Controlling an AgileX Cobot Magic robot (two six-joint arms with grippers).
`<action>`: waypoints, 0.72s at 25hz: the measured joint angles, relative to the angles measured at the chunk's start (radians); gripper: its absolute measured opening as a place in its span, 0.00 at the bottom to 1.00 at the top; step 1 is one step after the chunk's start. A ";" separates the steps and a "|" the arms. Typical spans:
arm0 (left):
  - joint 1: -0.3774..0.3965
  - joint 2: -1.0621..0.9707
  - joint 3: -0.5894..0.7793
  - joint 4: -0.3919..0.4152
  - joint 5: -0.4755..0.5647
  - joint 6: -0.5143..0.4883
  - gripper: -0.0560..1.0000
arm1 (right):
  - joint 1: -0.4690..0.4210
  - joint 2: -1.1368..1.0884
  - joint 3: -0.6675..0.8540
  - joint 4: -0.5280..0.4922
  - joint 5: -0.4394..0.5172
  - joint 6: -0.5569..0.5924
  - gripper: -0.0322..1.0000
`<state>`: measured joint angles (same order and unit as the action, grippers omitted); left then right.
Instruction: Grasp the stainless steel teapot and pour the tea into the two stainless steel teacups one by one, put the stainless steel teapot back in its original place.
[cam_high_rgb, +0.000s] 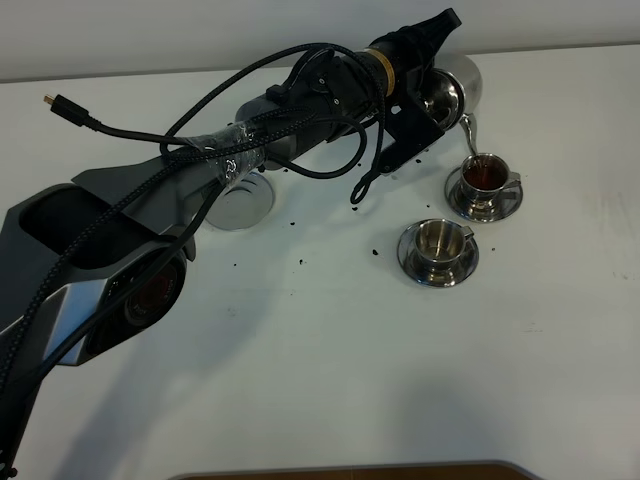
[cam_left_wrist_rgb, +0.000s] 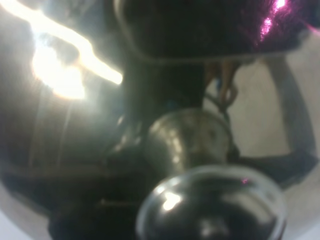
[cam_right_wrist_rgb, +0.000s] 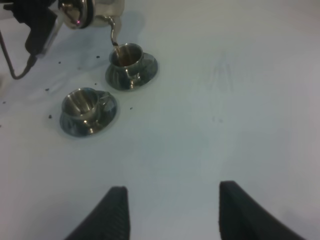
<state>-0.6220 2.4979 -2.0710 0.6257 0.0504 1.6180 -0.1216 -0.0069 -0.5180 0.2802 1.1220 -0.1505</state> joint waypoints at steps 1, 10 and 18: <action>0.000 0.000 0.000 -0.005 0.000 -0.001 0.28 | 0.000 0.000 0.000 0.000 0.000 0.000 0.44; 0.000 0.000 0.000 -0.144 0.077 -0.001 0.28 | 0.000 0.000 0.000 0.000 0.000 0.000 0.44; 0.003 0.000 0.000 -0.213 0.121 -0.009 0.28 | 0.000 0.000 0.000 0.000 0.000 0.000 0.44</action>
<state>-0.6194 2.4979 -2.0710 0.4130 0.1712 1.6085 -0.1216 -0.0069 -0.5180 0.2802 1.1220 -0.1505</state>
